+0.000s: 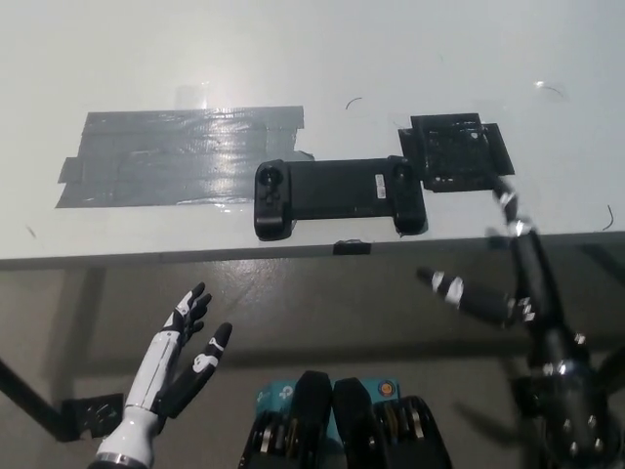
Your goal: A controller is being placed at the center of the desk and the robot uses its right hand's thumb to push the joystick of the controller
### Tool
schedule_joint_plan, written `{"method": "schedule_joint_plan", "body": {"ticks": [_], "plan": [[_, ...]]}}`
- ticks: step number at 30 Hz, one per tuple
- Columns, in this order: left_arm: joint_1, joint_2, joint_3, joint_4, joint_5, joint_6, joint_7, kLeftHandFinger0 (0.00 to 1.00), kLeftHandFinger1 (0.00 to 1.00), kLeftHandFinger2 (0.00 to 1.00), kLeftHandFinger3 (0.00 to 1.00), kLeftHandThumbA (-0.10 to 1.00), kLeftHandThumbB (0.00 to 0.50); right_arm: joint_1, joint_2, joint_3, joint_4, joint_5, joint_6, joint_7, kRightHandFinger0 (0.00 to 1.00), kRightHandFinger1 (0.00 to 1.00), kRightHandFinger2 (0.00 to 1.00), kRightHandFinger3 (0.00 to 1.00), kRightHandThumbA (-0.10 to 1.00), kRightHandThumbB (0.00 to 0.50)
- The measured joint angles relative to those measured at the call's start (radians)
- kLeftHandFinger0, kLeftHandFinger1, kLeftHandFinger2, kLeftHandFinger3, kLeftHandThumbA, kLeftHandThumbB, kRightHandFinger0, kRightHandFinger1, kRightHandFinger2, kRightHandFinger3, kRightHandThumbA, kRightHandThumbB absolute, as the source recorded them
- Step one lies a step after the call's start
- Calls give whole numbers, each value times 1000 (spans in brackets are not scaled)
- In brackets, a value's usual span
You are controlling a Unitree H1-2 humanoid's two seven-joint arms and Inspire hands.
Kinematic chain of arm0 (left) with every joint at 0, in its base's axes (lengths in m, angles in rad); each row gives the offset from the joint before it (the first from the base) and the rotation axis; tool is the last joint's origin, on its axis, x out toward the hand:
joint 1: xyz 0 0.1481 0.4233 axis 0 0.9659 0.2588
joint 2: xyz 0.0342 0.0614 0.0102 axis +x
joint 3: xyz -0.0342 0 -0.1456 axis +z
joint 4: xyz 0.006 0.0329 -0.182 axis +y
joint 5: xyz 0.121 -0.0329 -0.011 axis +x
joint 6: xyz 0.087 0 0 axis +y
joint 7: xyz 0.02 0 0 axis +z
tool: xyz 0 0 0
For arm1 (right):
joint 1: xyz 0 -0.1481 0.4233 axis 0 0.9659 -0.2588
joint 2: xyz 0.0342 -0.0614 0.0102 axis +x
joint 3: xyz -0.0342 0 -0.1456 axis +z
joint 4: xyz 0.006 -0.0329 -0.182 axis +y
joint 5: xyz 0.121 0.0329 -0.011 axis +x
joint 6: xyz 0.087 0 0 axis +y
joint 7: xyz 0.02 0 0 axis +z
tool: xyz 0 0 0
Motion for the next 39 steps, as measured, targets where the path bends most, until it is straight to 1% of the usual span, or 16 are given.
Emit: {"method": "schedule_joint_plan", "body": {"ticks": [2,3,6,8,11,12,13,15,17,18,22,25,30,32,34,39], "plan": [[1,0,-1,0,3,0,0,1000,1000,1000,1000,742,0,-70,0,-24,36,15,19,0,1000,1000,1000,1000,1000,224],[1,0,0,0,4,0,0,1000,1000,1000,1000,743,0,-93,0,-30,53,20,25,0,1000,1000,1000,1000,1000,226],[0,-1,0,0,6,-1,0,1000,1000,1000,1000,745,0,-182,0,-50,128,37,48,0,1000,1000,1000,1000,1000,259],[0,-1,0,0,8,-3,0,1000,1000,1000,1000,766,8,-240,0,-61,193,49,65,1,1000,1000,1000,1000,1000,267],[-1,-1,1,0,8,-3,0,1000,1000,1000,1000,775,0,-315,5,-73,311,64,83,0,1000,1000,1000,1000,1000,275],[-1,-1,1,0,8,-3,0,1000,1000,1000,1000,783,7,-331,6,-74,341,68,84,0,1000,1000,1000,1000,1000,289],[-2,-2,1,0,8,-3,0,1000,1000,1000,1000,787,5,-353,9,-78,381,73,88,-1,1000,1000,1000,1000,1000,280],[-3,-4,1,0,8,-3,0,1000,1000,1000,1000,782,0,-381,13,-79,454,77,93,-6,1000,1000,1000,1000,1000,310],[-5,-5,1,0,8,-3,0,1000,1000,1000,1000,781,0,-404,18,-80,519,78,95,-11,1000,1000,1000,1000,1000,304],[-5,-5,1,0,8,-4,0,1000,1000,1000,1000,781,0,-410,21,-80,533,79,96,-13,1000,1000,1000,1000,1000,285],[-10,-5,1,0,8,-5,0,1000,1000,1000,1000,784,0,-434,43,-79,634,79,102,-27,1000,1000,1000,1000,1000,287],[-12,-5,1,0,8,-6,0,1000,1000,1000,1000,784,0,-443,53,-76,683,78,102,-33,1000,1000,1000,1000,1000,262],[-14,-5,2,0,8,-7,0,1000,1000,1000,1000,775,0,-456,63,-73,751,79,100,-37,1000,1000,1000,1000,1000,285],[-14,-5,2,0,8,-7,0,1000,1000,1000,1000,774,0,-457,64,-70,774,78,99,-42,1000,1000,1000,1000,1000,268],[-14,-5,2,0,8,-8,0,1000,1000,1000,1000,775,0,-457,64,-68,799,78,98,-47,1000,1000,1000,1000,1000,268],[-15,-5,2,0,8,-8,0,1000,1000,1000,1000,770,0,-465,60,-68,853,78,81,-62,1000,1000,1000,1000,1000,224]]}}
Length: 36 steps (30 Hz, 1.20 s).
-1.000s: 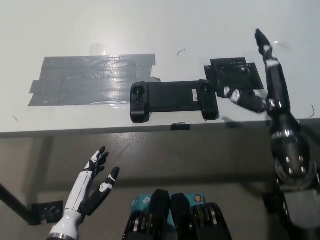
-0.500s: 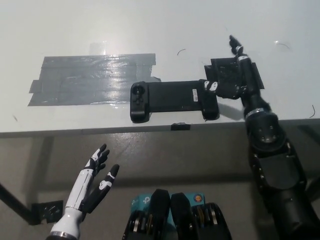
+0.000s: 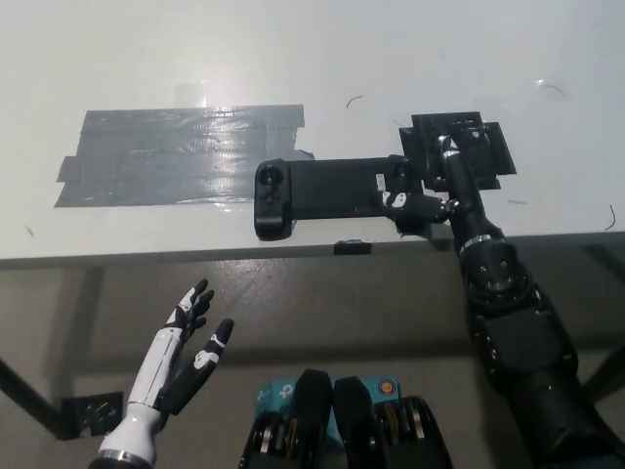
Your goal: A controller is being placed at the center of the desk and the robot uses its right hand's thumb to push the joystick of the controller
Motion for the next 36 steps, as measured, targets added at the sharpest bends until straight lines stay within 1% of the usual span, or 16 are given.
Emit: {"method": "schedule_joint_plan", "body": {"ticks": [5,7,10,12,18,19,20,21,22,23,24,26,28,29,30,36], "plan": [[0,0,0,0,0,-1,0,1000,1000,1000,1000,787,0,-25,-5,-10,52,5,-24,-13,1000,1000,1000,1000,1000,217],[2,0,0,0,0,-1,0,1000,1000,1000,1000,787,0,-27,-6,-19,64,12,-37,-17,1000,1000,1000,1000,1000,205],[3,0,0,0,0,-1,0,1000,1000,1000,1000,751,0,-28,-11,-30,76,26,-53,-23,1000,1000,1000,1000,1000,230],[3,0,0,0,0,-1,0,1000,1000,1000,1000,745,0,-28,-16,-40,81,37,-60,-25,1000,1000,1000,1000,1000,232],[3,0,0,0,-1,-1,0,1000,1000,1000,1000,730,0,-36,-28,-68,86,67,-64,-30,1000,1000,1000,1000,1000,192],[3,0,0,0,0,-1,0,1000,1000,1000,1000,729,0,-36,-28,-70,86,69,-65,-31,1000,1000,1000,1000,1000,168],[3,0,0,0,0,-1,0,1000,1000,1000,1000,714,0,-36,-28,-72,87,73,-66,-33,1000,1000,1000,1000,1000,111],[3,0,0,0,0,-1,0,1000,1000,1000,1000,683,0,-36,-28,-75,88,77,-67,-34,1000,1000,1000,1000,1000,32],[2,0,0,0,0,-1,0,1000,1000,1000,1000,674,0,-36,-28,-78,90,80,-70,-35,1000,1000,1000,1000,1000,2],[2,0,0,0,-1,-1,0,1000,1000,1000,1000,672,0,-36,-28,-78,92,82,-71,-36,1000,1000,1000,1000,1000,0],[2,0,0,0,-1,-1,0,1000,1000,1000,1000,674,0,-36,-28,-80,96,84,-76,-38,1000,1000,1000,1000,784,0],[2,0,0,0,-2,-1,0,1000,1000,1000,1000,688,0,-38,-28,-81,106,88,-90,-45,1000,1000,1000,1000,237,0],[2,0,0,0,-2,-1,0,1000,1000,1000,1000,682,0,-39,-28,-81,118,89,-106,-55,1000,1000,1000,1000,-13,0],[2,0,0,0,-2,-1,0,1000,1000,1000,1000,678,0,-39,-27,-82,121,89,-112,-61,1000,1000,1000,1000,-76,0],[1,0,0,0,-2,-1,0,1000,1000,1000,1000,666,0,-39,-27,-82,125,90,-119,-66,1000,1000,1000,1000,-100,0],[-1,-1,1,0,-3,-1,0,1000,1000,1000,1000,668,0,-39,-16,-82,146,90,-163,-81,1000,1000,1000,1000,-100,0]]}}
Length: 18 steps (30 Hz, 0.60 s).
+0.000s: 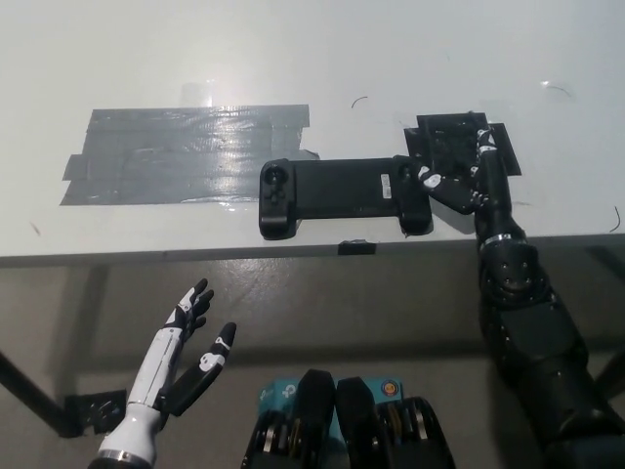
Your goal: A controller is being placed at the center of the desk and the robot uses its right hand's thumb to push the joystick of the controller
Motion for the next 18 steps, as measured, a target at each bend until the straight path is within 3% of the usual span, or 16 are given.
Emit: {"method": "schedule_joint_plan", "body": {"ticks": [10,11,12,13,14,16,18], "plan": [[-5,0,0,0,-1,0,0,1000,1000,1000,1000,642,0,4,8,-2,-11,6,-13,-11,1000,1000,1000,1000,-100,0],[-5,0,0,0,-1,0,0,1000,1000,1000,1000,639,0,5,8,-2,-15,6,-13,-11,1000,1000,1000,1000,60,0],[-5,0,0,0,-1,0,0,1000,1000,1000,1000,636,0,7,8,-2,-21,7,-13,-11,1000,1000,1000,1000,388,30],[-5,0,0,0,-1,0,0,1000,1000,1000,1000,634,0,10,8,-2,-26,9,-14,-10,1000,1000,1000,1000,519,23],[-5,0,0,0,-2,0,0,1000,1000,1000,1000,630,0,16,8,-2,-38,14,-15,-8,1000,1000,1000,1000,806,201],[-6,0,1,0,-2,0,0,1000,1000,1000,1000,621,0,31,8,-2,-76,23,-15,-2,1000,1000,1000,1000,1000,357],[-7,0,1,1,-2,0,0,1000,1000,1000,1000,613,0,52,6,1,-150,30,-12,8,1000,1000,1000,1000,1000,385]]}}
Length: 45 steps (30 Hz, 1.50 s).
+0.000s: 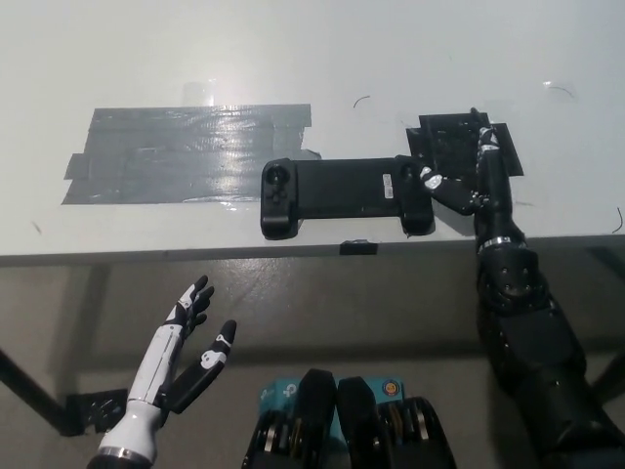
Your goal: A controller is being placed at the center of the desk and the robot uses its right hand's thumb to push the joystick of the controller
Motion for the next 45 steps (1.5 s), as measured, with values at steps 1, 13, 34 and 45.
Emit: {"method": "schedule_joint_plan", "body": {"ticks": [1,13,34,45], "plan": [[-1,0,0,0,0,0,0,1000,1000,1000,1000,610,0,12,-2,3,-43,2,2,6,1000,1000,1000,1000,1000,407],[-6,0,-1,5,0,1,0,1000,1000,1000,1000,589,2,245,-15,74,-516,25,35,86,1000,1000,1000,1000,1000,424],[10,1,1,2,1,1,0,1000,1000,1000,1000,667,0,632,-63,231,-768,30,66,245,1000,1000,1000,1000,965,237],[21,1,1,0,1,1,0,1000,1000,1000,1000,676,0,636,-63,242,-763,6,66,260,1000,1000,1000,1000,980,215]]}}
